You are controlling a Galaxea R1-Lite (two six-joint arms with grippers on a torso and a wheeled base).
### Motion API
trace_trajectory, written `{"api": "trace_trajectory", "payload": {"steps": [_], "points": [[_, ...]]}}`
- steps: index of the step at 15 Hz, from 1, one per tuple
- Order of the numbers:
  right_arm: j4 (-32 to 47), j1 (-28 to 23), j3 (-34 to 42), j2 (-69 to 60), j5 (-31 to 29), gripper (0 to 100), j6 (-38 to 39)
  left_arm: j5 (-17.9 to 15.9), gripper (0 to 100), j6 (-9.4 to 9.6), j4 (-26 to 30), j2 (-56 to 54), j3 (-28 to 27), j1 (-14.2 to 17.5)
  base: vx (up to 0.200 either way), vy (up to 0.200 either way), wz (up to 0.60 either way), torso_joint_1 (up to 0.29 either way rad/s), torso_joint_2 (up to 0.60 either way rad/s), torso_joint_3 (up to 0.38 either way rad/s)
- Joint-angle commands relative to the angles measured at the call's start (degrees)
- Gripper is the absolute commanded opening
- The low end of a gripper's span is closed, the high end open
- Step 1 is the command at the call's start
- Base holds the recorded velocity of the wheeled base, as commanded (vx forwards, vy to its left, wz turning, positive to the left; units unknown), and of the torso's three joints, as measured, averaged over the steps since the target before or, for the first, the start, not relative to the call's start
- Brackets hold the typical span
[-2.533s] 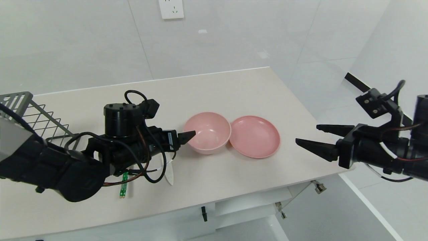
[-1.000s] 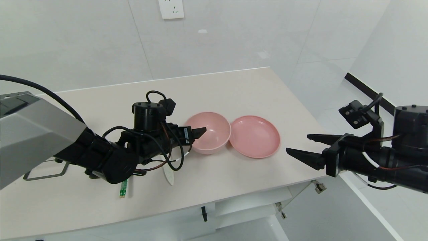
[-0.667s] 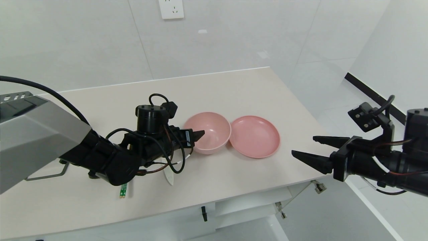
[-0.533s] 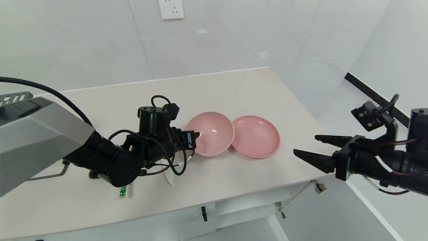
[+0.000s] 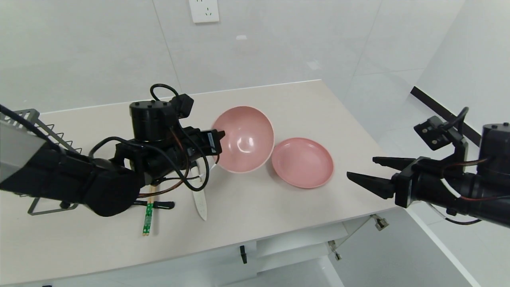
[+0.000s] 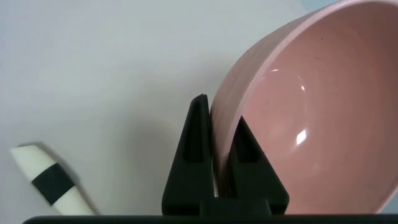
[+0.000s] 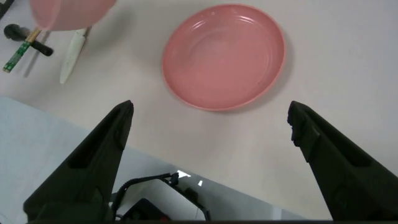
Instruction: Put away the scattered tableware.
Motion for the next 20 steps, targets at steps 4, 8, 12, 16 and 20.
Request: {"api": "trace_trajectory", "payload": {"steps": [4,8,12,16,20], "points": [[-11.67,1.17,-2.78,11.36,-2.87,100,2.62,0.21,0,0.03,-4.4,-9.4,8.29,-1.51,0.0,0.0,0.0,0.0,0.0,0.0],[-11.76,-2.09,-4.18,11.71,-2.87,100,2.53,0.29,0,-0.06,-22.6,-9.04,17.26,0.51,0.0,0.0,0.0,0.0,0.0,0.0],[-11.58,-1.3,-4.71,13.91,-3.13,100,2.53,0.38,0,-0.15,-26.99,-9.31,19.63,0.42,0.0,0.0,0.0,0.0,0.0,0.0],[-11.76,1.34,-11.3,23.4,-5.77,100,2.88,-0.23,0,-2.08,-29.98,-9.57,24.37,0.95,0.0,0.0,0.0,0.0,0.0,0.0],[-11.58,1.69,-12.45,23.84,-7.26,100,2.88,-1.81,0,-3.22,-34.28,-8.78,24.55,3.41,0.0,0.0,0.0,0.0,0.0,0.0]]}}
